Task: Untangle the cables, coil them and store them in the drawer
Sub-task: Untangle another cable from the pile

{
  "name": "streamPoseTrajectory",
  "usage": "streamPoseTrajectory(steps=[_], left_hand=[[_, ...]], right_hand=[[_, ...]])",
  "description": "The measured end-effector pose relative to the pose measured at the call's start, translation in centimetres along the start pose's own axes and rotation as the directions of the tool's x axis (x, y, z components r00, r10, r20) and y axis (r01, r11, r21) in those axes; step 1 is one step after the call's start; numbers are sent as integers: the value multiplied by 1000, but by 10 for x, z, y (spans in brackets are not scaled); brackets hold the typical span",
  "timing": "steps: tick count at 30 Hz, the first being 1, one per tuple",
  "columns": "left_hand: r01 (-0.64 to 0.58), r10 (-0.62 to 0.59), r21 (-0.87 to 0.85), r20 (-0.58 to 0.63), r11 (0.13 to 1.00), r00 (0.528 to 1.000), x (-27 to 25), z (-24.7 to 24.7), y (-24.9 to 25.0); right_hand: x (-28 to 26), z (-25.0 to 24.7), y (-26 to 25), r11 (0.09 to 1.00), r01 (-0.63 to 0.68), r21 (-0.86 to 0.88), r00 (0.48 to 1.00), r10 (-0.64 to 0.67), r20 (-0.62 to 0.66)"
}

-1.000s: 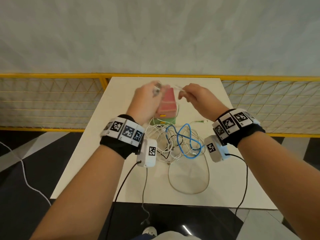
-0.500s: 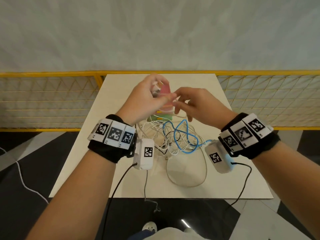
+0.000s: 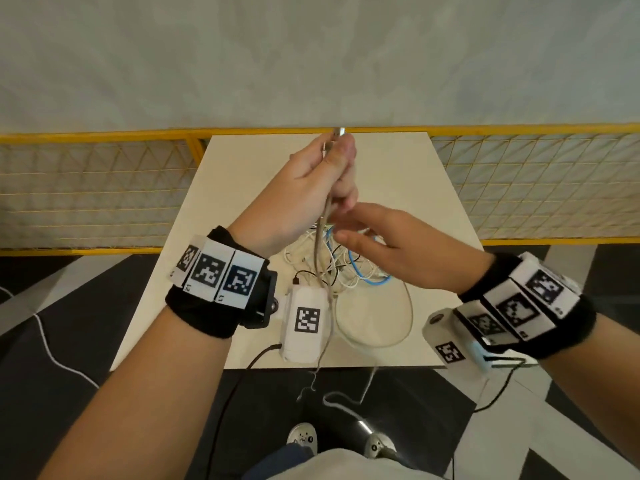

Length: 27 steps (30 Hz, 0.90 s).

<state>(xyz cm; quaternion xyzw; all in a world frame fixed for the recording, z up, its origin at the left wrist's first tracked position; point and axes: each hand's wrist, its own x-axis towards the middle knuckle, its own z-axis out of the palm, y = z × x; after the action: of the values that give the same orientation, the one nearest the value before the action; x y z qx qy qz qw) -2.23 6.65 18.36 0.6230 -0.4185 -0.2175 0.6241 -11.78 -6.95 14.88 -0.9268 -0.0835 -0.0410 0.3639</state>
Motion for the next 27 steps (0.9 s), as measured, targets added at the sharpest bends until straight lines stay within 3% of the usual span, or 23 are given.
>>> streamPoseTrajectory(steps=[2, 4, 6, 8, 17, 19, 21, 24, 27], left_hand=[[-19, 19, 80, -4, 997, 1000, -2, 10, 2], [-13, 15, 180, -11, 984, 1000, -3, 15, 3], [-30, 30, 147, -1, 989, 1000, -5, 15, 1], [-46, 48, 103, -20, 994, 999, -7, 13, 0], [-24, -6, -163, -178, 986, 984, -5, 13, -9], [53, -100, -261, -171, 964, 980, -4, 15, -16], [149, -185, -241, -134, 959, 974, -6, 16, -23], [135, -155, -112, -194, 985, 969, -5, 15, -29], [42, -129, -210, -422, 977, 898, 2, -1, -27]], right_hand=[[2, 9, -12, 979, 15, 204, 1000, -15, 0], [5, 21, -19, 899, 7, 437, 1000, -4, -7], [8, 31, -20, 796, -10, 605, 999, 37, -32], [8, 37, -20, 742, -50, 668, 994, 102, -39], [16, 40, -10, 713, -64, 698, 992, 125, -36], [19, 38, -8, 712, -35, 701, 992, 109, -61], [22, 39, -5, 728, -33, 685, 991, 115, -74], [25, 46, 6, 831, 1, 557, 995, 57, -87], [21, 61, 24, 955, -12, 297, 1000, 8, 13]])
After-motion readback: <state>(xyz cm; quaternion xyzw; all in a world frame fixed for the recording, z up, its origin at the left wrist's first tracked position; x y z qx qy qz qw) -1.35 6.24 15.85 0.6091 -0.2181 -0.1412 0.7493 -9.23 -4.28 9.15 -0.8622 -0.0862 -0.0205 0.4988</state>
